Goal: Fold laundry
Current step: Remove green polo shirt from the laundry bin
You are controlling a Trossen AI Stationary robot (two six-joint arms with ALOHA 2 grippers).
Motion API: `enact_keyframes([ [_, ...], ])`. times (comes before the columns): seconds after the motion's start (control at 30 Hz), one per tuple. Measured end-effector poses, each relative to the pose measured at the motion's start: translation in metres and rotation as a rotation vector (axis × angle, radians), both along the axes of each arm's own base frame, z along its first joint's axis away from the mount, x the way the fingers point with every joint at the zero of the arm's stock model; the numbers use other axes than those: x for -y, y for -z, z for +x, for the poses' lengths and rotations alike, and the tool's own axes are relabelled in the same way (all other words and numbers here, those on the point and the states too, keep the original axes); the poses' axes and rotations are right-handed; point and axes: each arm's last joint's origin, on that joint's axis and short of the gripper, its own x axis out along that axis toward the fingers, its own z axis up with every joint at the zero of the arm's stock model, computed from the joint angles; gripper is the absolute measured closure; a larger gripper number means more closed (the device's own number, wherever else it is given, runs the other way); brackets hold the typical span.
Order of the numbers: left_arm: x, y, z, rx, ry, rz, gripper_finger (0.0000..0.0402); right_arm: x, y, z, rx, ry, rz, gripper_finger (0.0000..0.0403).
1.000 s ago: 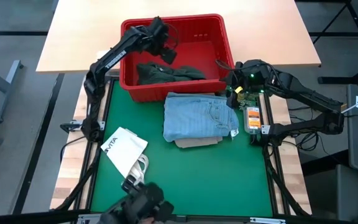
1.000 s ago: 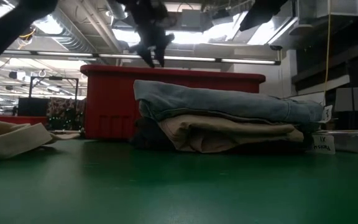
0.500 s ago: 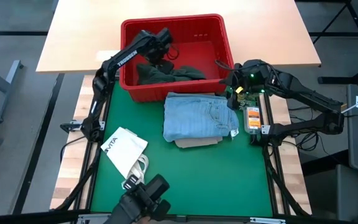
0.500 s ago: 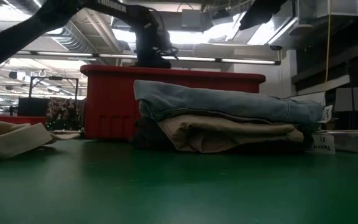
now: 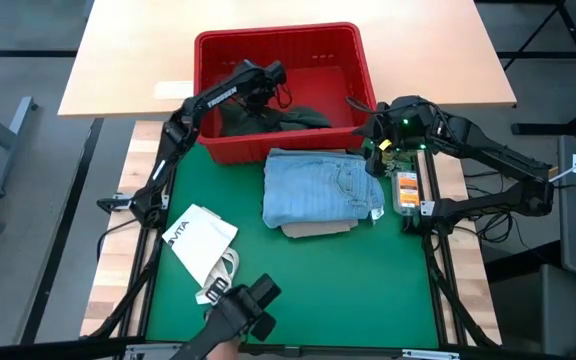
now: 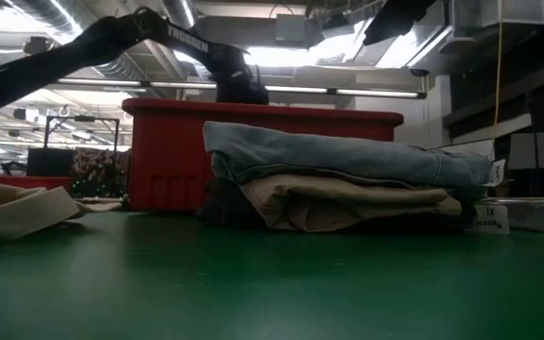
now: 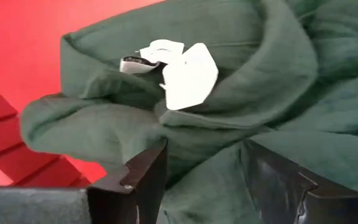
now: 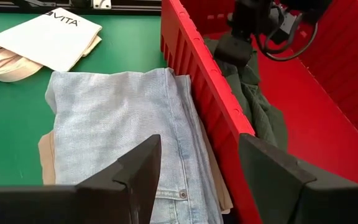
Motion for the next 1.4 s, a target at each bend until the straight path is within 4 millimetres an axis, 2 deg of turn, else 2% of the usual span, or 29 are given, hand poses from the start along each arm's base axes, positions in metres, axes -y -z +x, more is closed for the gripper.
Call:
enact_keyframes([
  [0.27,-0.009,0.004,-0.004,0.001,-0.015,0.01,0.022,0.0,0.0,0.0,0.0,0.0,0.0,0.0187],
  [0.43,-0.014,0.006,-0.009,0.009,-0.028,-0.007,0.0283,0.0,0.0,0.0,0.0,0.001,0.0,0.0187],
  [0.6,-0.014,0.007,-0.008,0.048,-0.026,-0.033,0.0383,0.0,0.0,0.0,0.0,0.001,0.001,0.0187],
  [0.73,-0.01,0.001,-0.009,0.079,-0.017,-0.073,0.0399,0.0,0.0,0.0,0.0,0.001,0.001,0.0187],
  [0.83,-0.006,-0.017,-0.011,0.096,0.01,-0.066,0.04,0.0,0.0,0.0,0.0,0.001,0.001,0.0187],
  [1.07,0.012,-0.08,-0.028,0.217,0.051,0.059,0.0401,0.0,0.0,0.0,0.001,0.0,0.001,0.0187],
  [1.27,0.036,-0.145,-0.048,0.419,0.085,0.199,0.0401,0.0,0.0,0.0,-0.001,-0.004,-0.006,0.0187],
  [1.4,0.057,-0.187,-0.056,0.62,0.136,0.3,0.0401,0.001,0.0,0.0,-0.006,0.011,-0.018,0.0187],
])
